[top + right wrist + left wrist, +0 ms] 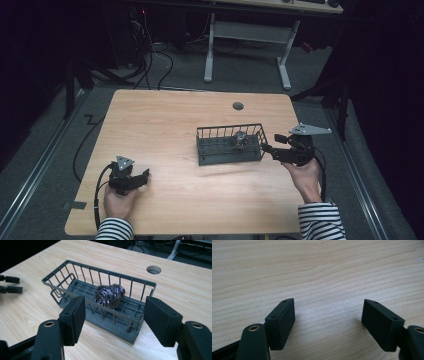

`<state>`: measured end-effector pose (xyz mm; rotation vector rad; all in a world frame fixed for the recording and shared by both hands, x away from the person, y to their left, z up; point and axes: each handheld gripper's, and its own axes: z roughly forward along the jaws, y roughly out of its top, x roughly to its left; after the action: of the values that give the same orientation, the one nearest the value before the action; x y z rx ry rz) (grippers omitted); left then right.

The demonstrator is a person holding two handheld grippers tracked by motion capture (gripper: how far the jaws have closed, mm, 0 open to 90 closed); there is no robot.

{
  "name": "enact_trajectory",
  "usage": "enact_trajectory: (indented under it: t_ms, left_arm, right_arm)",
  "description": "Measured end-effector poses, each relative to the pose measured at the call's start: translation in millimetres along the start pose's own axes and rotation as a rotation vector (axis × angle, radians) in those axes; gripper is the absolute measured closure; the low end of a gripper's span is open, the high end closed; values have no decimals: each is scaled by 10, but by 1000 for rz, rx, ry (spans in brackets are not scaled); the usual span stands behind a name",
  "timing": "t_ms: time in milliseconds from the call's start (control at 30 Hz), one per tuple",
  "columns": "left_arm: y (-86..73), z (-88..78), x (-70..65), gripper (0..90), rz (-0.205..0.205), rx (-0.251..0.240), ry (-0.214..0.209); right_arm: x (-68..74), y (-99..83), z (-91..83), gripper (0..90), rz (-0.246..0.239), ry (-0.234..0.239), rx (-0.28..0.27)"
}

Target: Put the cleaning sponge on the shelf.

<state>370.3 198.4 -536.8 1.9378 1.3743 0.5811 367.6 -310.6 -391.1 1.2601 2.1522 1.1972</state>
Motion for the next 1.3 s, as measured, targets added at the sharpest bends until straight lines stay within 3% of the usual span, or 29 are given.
enact_trajectory:
  t_ms: [333, 567, 1300]
  left_arm:
    - [0, 0, -1, 274, 0, 0, 0]
    - [0, -1, -2, 274, 2, 1, 1]
    - [-1, -1, 0, 277, 0, -1, -1]
  right_arm:
    - [19, -229, -123, 353, 11, 17, -23]
    - [-13, -392, -162, 365, 49, 12, -43]
    - [-74, -909, 36, 387, 131, -11, 15]
